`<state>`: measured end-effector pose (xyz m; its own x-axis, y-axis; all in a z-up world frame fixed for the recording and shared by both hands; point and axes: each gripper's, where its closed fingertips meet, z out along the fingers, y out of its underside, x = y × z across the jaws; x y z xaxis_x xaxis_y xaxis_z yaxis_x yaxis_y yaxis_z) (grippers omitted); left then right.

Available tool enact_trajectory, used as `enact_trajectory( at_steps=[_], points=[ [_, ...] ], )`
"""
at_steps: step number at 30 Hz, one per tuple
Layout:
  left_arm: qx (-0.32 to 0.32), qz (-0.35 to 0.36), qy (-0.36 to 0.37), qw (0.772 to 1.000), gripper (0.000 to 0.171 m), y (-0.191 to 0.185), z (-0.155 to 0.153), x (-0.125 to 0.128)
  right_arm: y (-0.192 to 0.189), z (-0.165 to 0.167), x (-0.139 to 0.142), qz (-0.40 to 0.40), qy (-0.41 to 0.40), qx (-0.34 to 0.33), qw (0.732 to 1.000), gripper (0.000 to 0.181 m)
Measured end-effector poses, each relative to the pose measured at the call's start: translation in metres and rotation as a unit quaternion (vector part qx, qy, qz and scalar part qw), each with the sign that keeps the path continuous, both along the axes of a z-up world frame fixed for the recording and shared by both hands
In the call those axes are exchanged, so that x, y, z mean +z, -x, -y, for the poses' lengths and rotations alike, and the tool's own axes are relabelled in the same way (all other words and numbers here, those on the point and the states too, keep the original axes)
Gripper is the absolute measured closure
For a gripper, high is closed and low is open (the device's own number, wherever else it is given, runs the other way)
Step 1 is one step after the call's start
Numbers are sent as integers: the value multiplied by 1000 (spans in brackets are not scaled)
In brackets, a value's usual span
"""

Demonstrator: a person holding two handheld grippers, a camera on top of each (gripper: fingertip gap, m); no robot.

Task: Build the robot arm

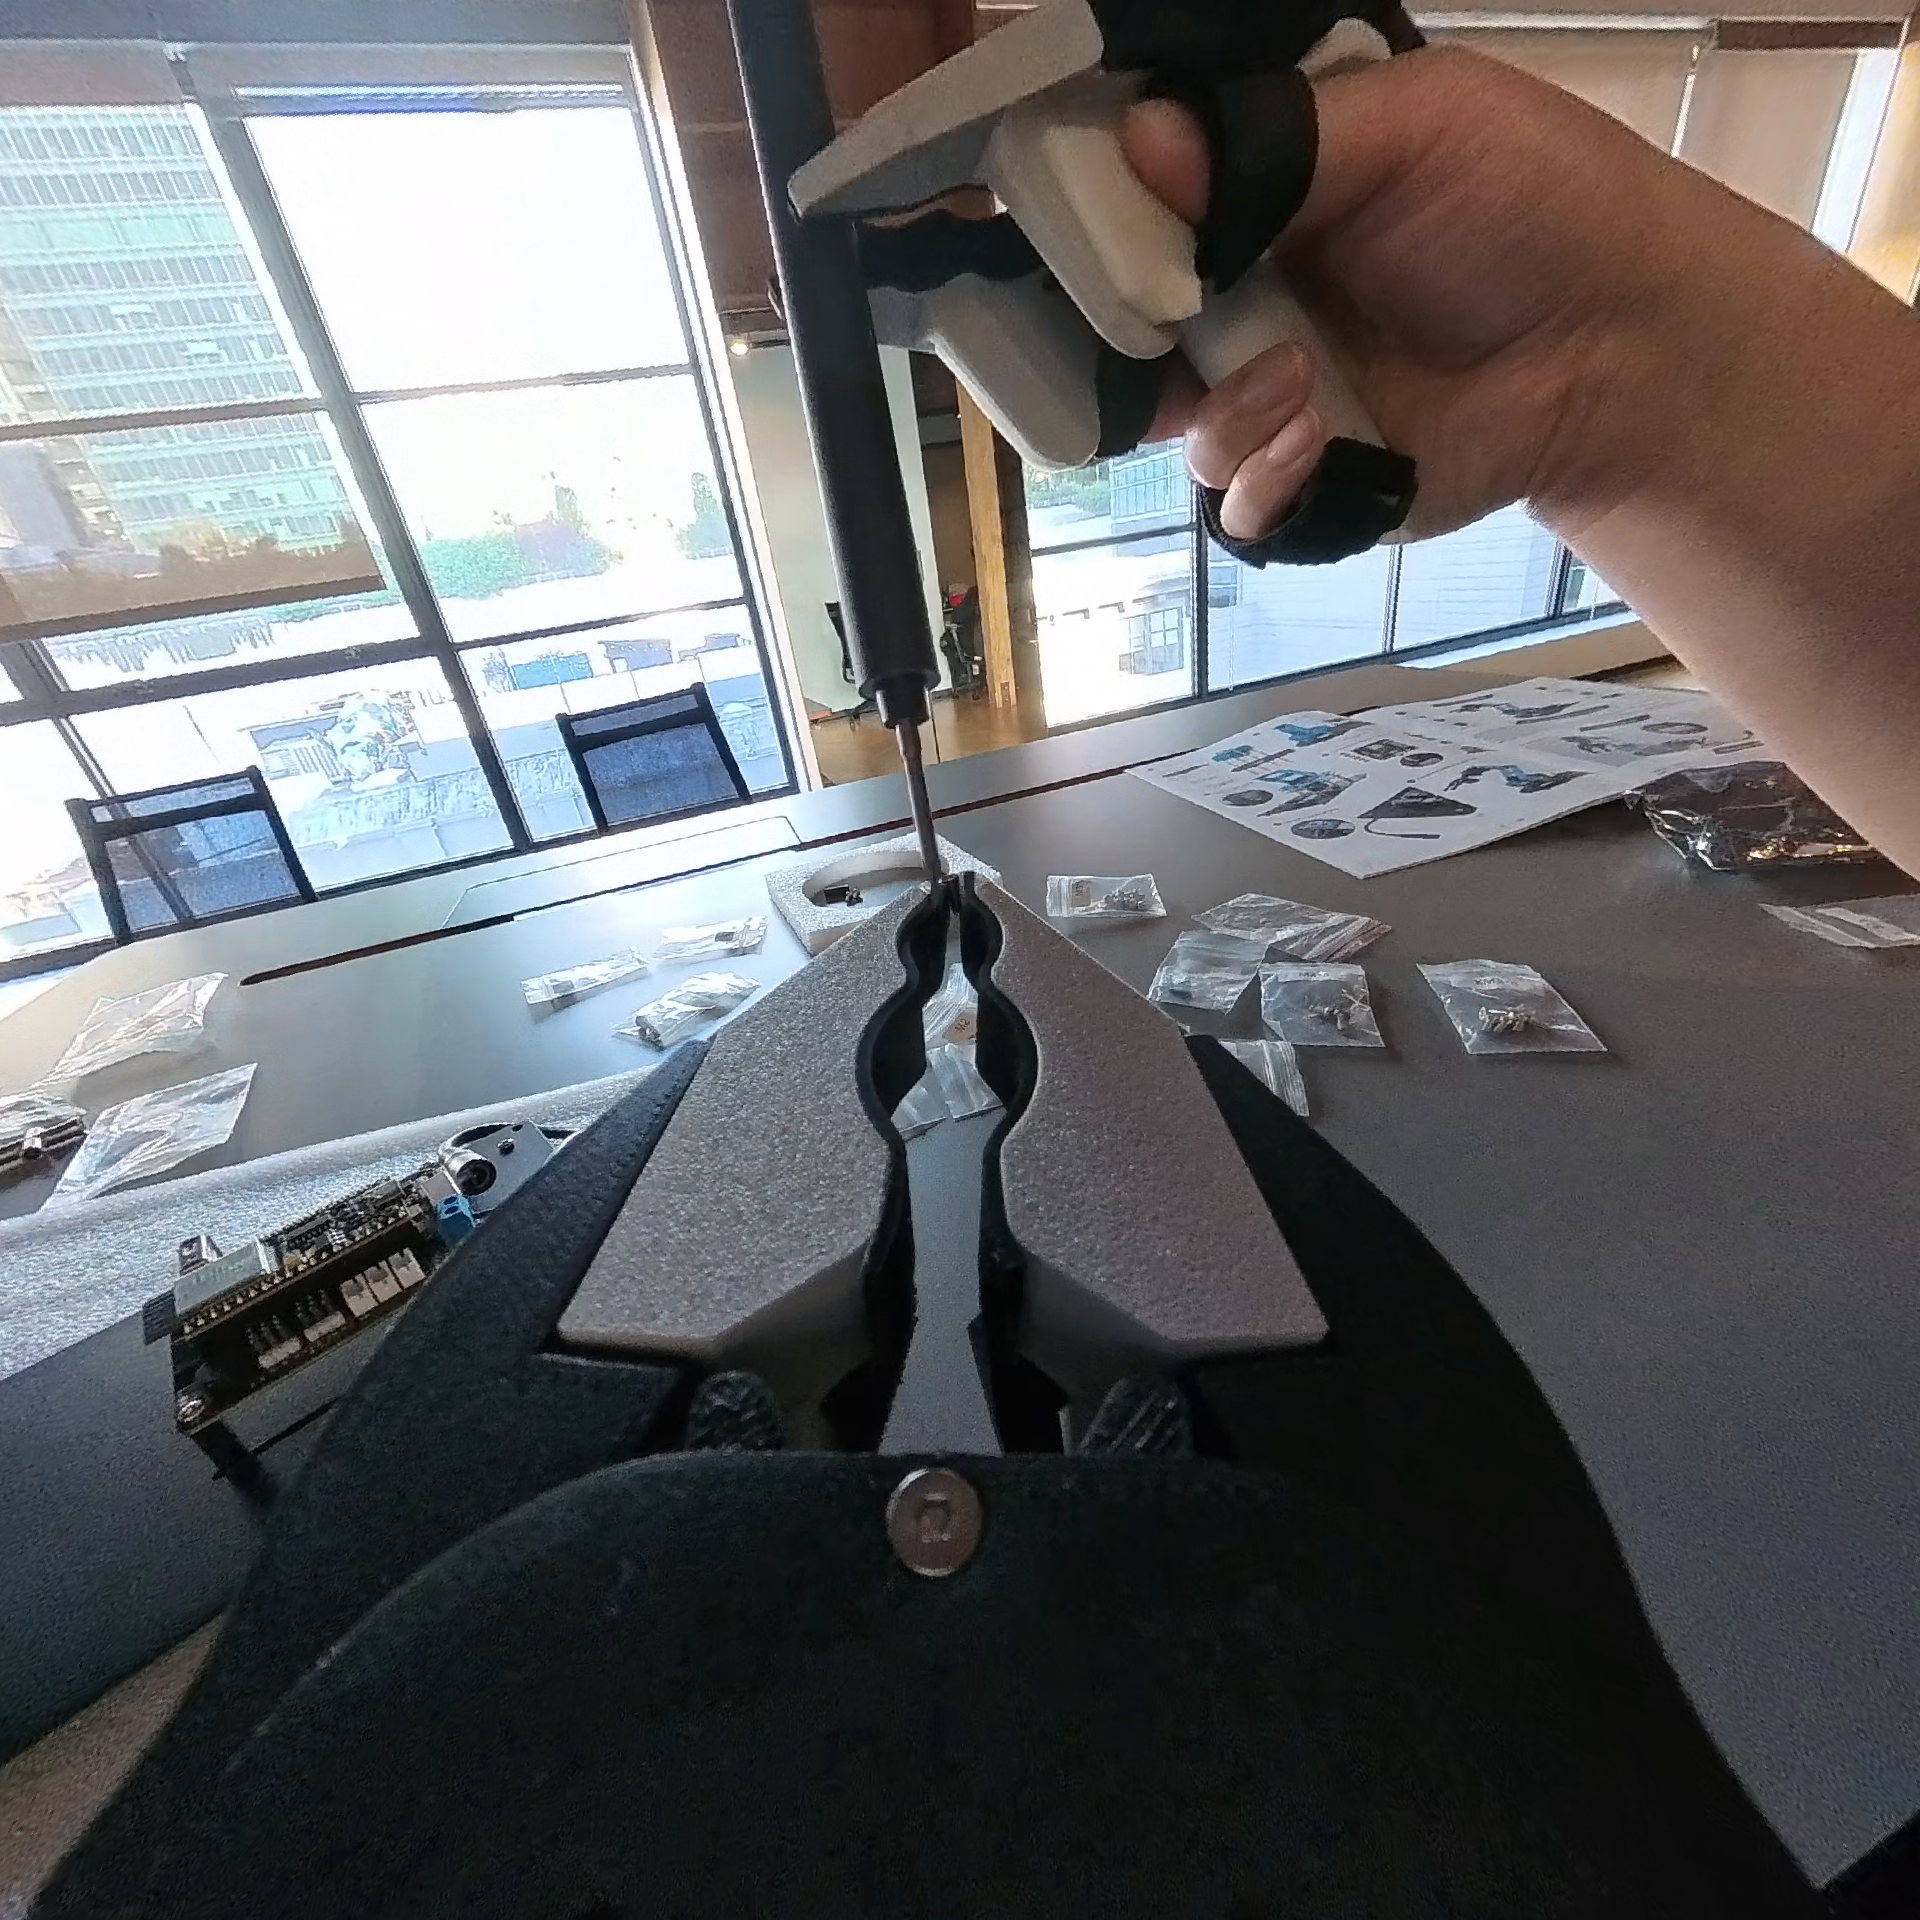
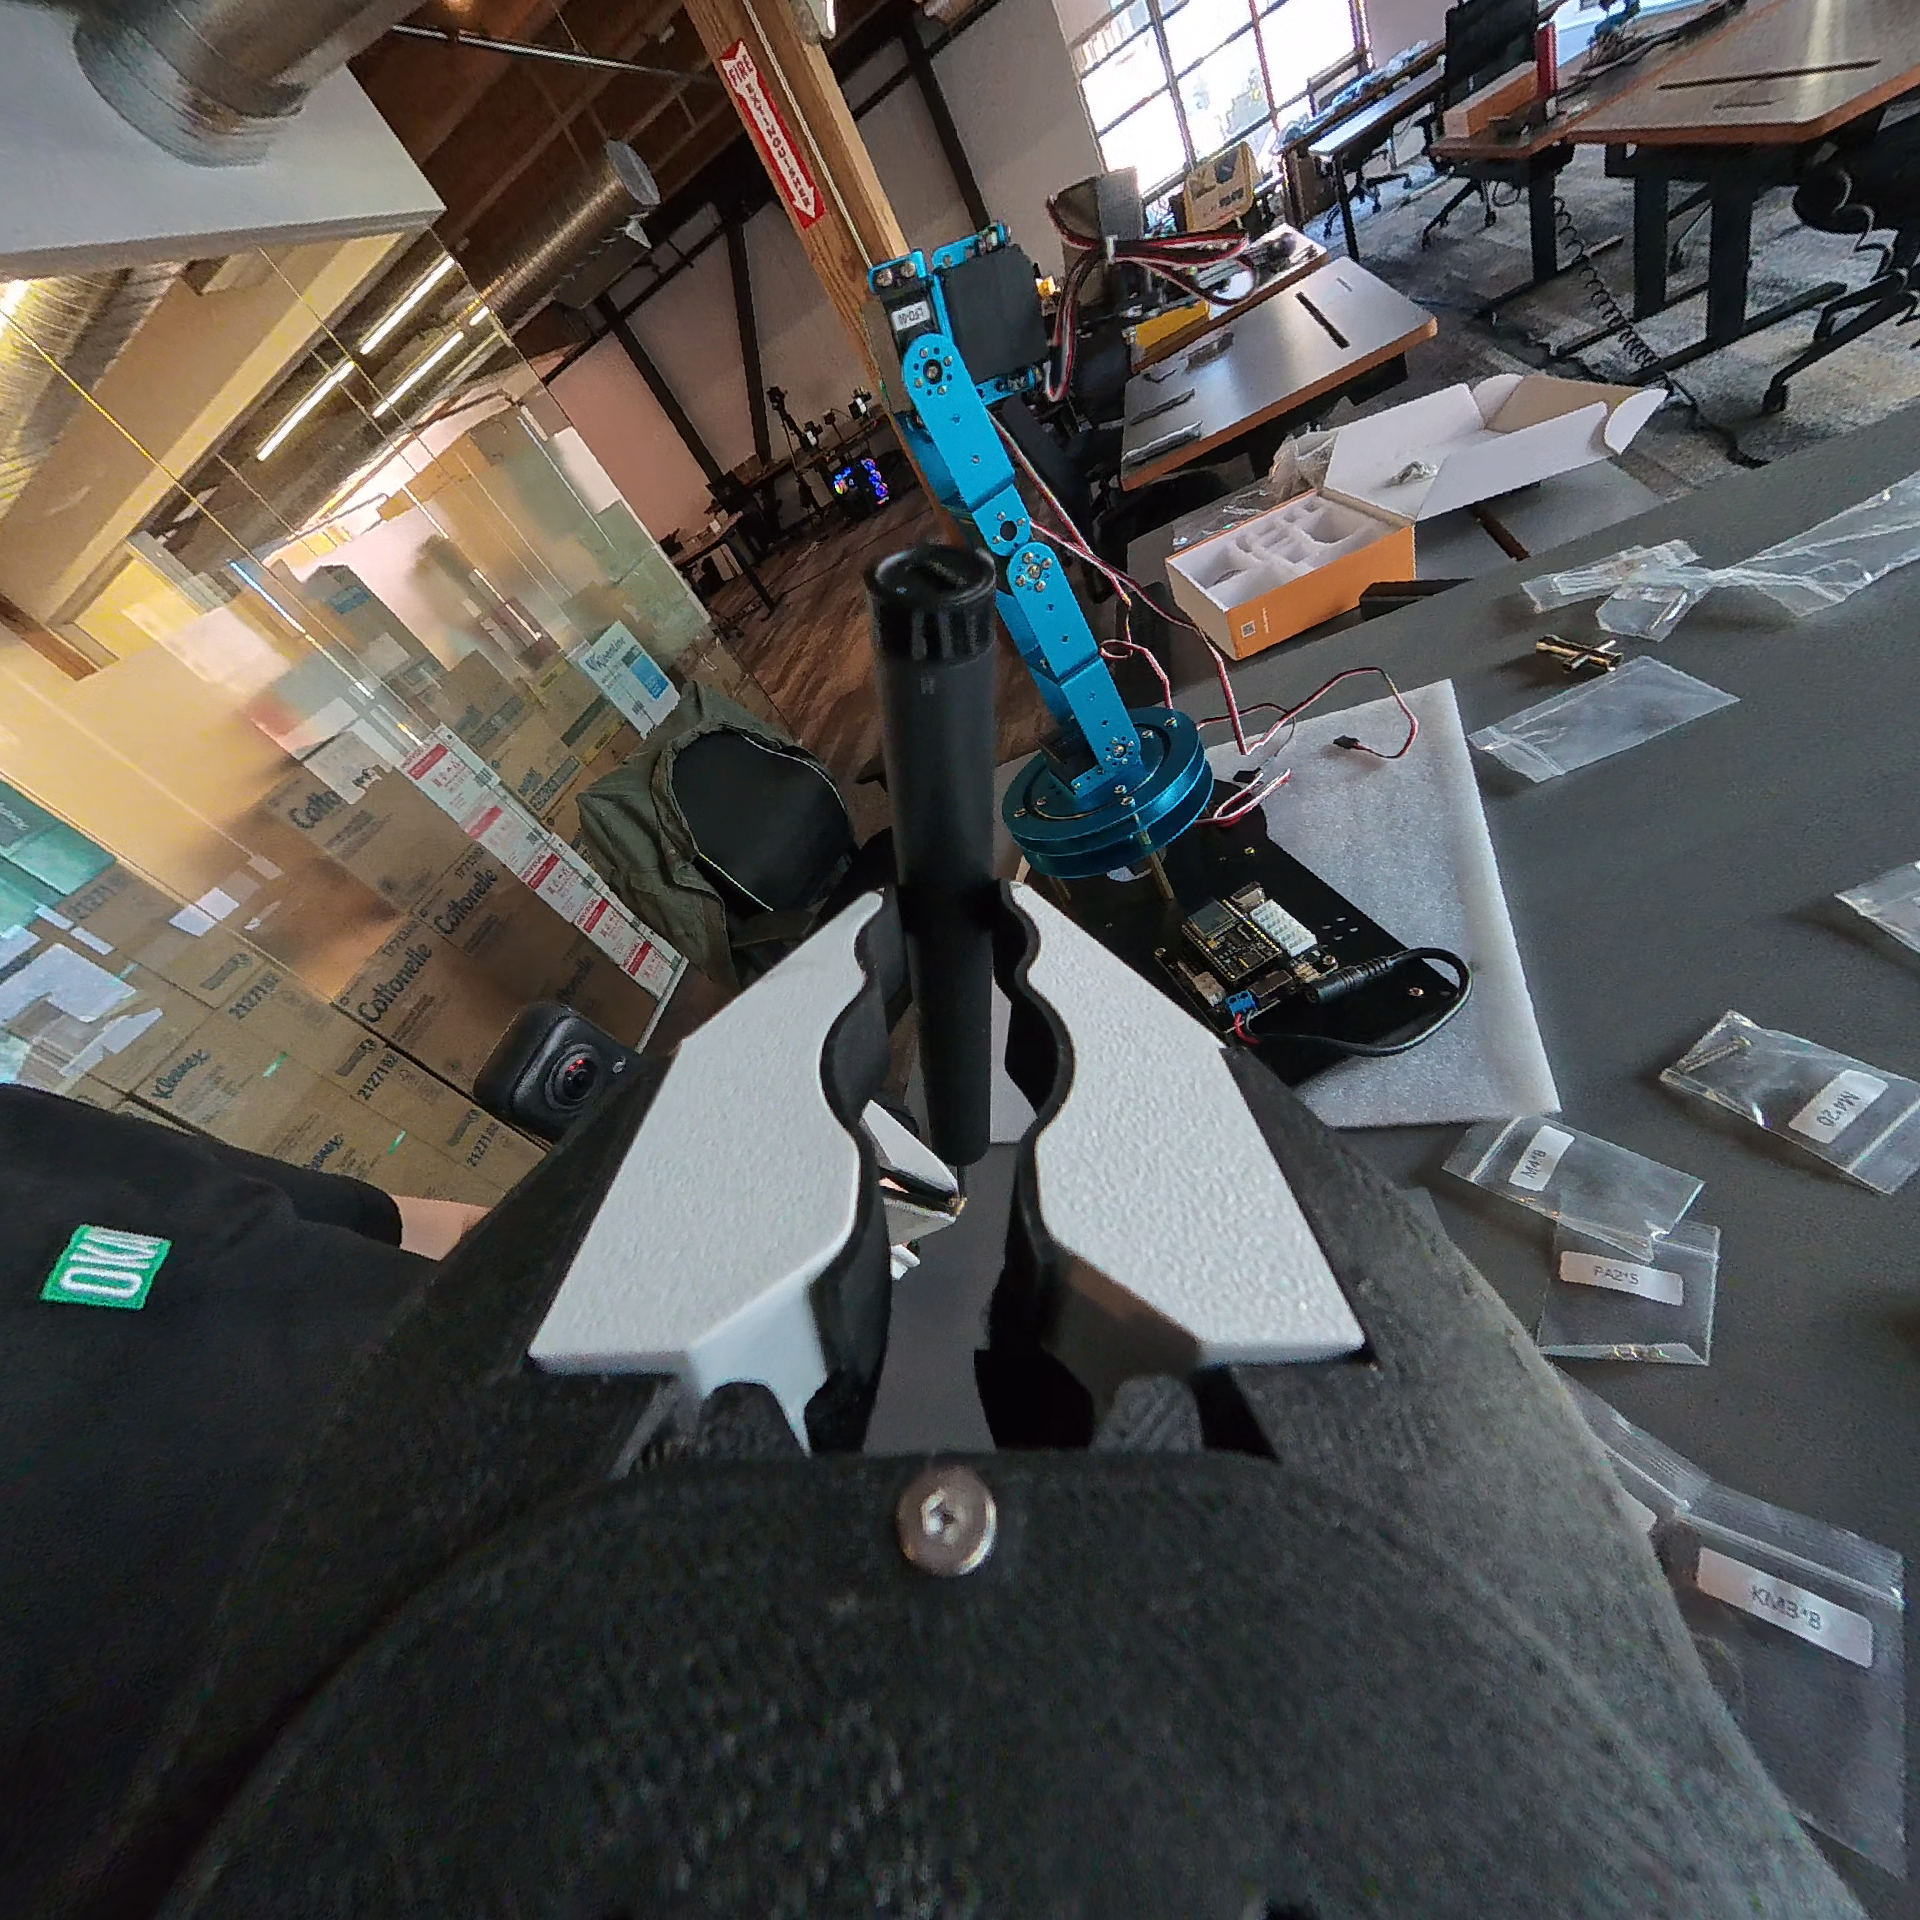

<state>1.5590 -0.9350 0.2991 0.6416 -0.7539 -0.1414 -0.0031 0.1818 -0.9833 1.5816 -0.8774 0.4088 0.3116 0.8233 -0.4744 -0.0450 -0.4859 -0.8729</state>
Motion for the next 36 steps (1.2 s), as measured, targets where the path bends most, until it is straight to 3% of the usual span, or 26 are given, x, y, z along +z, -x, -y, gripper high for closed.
enact_trajectory(
  at_steps=[28, 36],
  points=[
    [-8, 19, -4, 1000, 171, 1, 5, 4, 5, 5, 6, 0, -8, 7, 1000, 166],
    [-61, 60, 9, 996, 171, -3, 16, 12, 2, 9, 10, -25, 4, 31, 999, 166]
  ],
)
